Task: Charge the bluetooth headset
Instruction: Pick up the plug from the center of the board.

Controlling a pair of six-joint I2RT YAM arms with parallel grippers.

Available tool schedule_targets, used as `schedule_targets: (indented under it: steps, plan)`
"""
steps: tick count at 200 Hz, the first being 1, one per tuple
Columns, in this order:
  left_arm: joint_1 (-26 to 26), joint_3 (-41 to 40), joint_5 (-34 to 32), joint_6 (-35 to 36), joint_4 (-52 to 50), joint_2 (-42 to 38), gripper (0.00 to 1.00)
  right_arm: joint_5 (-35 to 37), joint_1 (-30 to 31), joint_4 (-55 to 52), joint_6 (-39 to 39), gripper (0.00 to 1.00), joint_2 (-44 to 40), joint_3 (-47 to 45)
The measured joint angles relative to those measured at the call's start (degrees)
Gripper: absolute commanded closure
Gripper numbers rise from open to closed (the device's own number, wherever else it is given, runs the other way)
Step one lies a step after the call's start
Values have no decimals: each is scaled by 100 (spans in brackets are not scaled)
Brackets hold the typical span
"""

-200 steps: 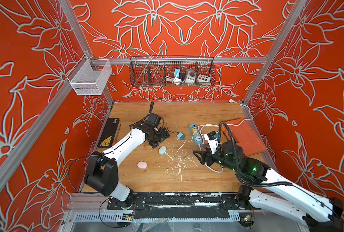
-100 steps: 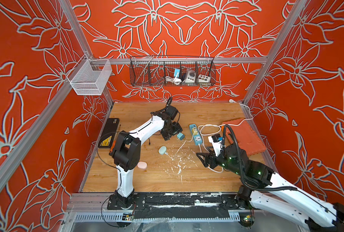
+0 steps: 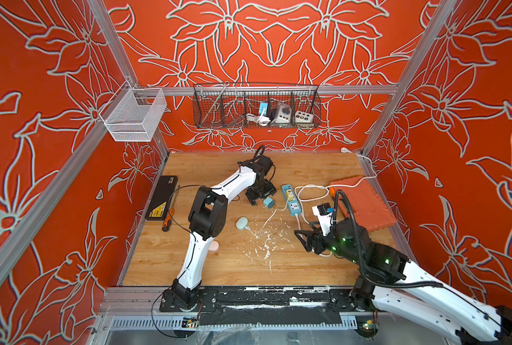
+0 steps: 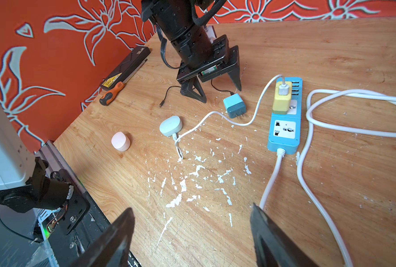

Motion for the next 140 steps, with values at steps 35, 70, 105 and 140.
schedule_targets:
  steps: [35, 70, 105, 140]
  plan:
    - [-42, 278, -4, -42, -107, 284, 17, 20, 0, -2, 22, 20, -13, -79]
    - [-79, 365, -7, -107, -146, 468, 18, 39, 0, 7, 37, 20, -13, -129]
    - [-179, 549, -46, -190, -260, 627, 18, 39, 0, 24, 52, 20, 13, -162]
    - [-236, 778, -55, -275, -304, 841, 20, 39, 0, 57, 72, 20, 7, -201]
